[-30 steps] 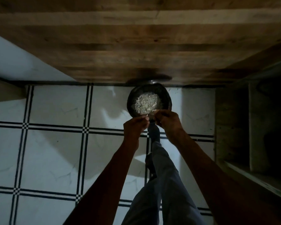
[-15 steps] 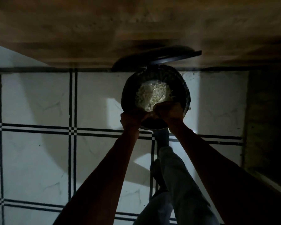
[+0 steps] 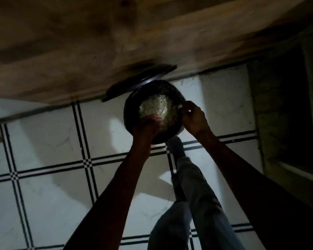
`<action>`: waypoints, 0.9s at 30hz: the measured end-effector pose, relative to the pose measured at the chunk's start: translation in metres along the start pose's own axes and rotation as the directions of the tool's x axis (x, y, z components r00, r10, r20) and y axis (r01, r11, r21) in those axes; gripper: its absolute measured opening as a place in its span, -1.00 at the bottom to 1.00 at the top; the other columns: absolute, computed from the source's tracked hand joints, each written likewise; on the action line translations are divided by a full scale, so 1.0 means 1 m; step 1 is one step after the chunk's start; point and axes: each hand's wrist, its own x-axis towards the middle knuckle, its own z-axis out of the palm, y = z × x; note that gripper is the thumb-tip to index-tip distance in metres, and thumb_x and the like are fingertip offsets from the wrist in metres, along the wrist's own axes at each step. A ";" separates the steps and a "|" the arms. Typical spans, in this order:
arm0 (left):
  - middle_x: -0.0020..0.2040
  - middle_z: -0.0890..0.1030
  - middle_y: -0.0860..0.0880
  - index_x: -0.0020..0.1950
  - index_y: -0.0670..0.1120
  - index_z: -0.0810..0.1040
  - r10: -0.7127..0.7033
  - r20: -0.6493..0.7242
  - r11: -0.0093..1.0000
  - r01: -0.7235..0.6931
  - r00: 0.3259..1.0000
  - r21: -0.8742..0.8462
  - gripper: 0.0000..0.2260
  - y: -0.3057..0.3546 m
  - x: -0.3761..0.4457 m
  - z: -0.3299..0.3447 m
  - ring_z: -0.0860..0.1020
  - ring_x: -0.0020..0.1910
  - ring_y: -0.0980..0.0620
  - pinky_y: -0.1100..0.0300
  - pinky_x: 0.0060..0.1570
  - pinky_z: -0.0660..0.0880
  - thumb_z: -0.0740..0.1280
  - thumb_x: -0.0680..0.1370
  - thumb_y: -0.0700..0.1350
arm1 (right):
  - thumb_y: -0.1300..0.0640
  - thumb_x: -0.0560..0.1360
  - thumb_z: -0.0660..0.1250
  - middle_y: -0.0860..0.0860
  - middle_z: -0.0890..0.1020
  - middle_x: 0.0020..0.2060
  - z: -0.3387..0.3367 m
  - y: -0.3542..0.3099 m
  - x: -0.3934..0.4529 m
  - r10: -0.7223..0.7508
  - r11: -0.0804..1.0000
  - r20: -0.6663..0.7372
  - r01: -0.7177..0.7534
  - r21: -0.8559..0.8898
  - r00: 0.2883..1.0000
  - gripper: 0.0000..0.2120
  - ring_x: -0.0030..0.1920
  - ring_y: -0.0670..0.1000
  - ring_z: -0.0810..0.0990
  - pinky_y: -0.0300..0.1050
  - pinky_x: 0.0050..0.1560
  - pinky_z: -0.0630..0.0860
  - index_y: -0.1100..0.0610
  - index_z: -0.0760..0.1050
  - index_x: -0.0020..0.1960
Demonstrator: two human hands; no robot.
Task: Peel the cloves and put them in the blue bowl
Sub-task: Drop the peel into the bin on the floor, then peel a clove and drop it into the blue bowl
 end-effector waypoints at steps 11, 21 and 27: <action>-0.12 0.70 -0.07 0.10 -0.16 0.61 0.236 0.498 0.888 -0.393 0.834 0.238 -0.90 0.110 -0.273 0.185 0.66 -0.19 0.08 0.27 -0.18 0.57 0.37 0.66 -0.15 | -0.01 0.73 0.19 -0.06 0.60 0.18 -0.279 -0.027 -0.304 -0.113 0.975 -0.578 0.201 0.091 0.809 -0.66 0.07 -0.18 0.62 -0.28 -0.01 0.62 0.10 0.45 0.44; -0.15 0.69 -0.06 0.07 -0.10 0.58 0.098 0.929 0.607 -0.761 0.356 0.228 -0.97 0.064 -0.514 0.412 0.65 -0.29 0.16 0.32 -0.27 0.56 0.36 0.66 -0.21 | -0.07 0.66 0.31 -0.01 0.66 0.18 -0.425 0.090 -0.555 0.182 0.929 -0.906 0.234 0.285 0.381 -0.63 0.12 -0.07 0.69 0.08 0.13 0.68 0.04 0.50 0.41; -0.11 0.69 -0.12 0.04 -0.08 0.59 -0.087 0.965 0.479 -0.839 0.248 0.259 -0.97 -0.028 -0.592 0.512 0.67 -0.19 0.02 0.14 -0.18 0.61 0.37 0.65 -0.19 | 0.01 0.67 0.32 -0.02 0.64 0.13 -0.473 0.193 -0.648 0.346 0.909 -0.912 0.161 0.384 0.221 -0.67 0.06 -0.10 0.67 -0.10 -0.03 0.69 0.09 0.52 0.39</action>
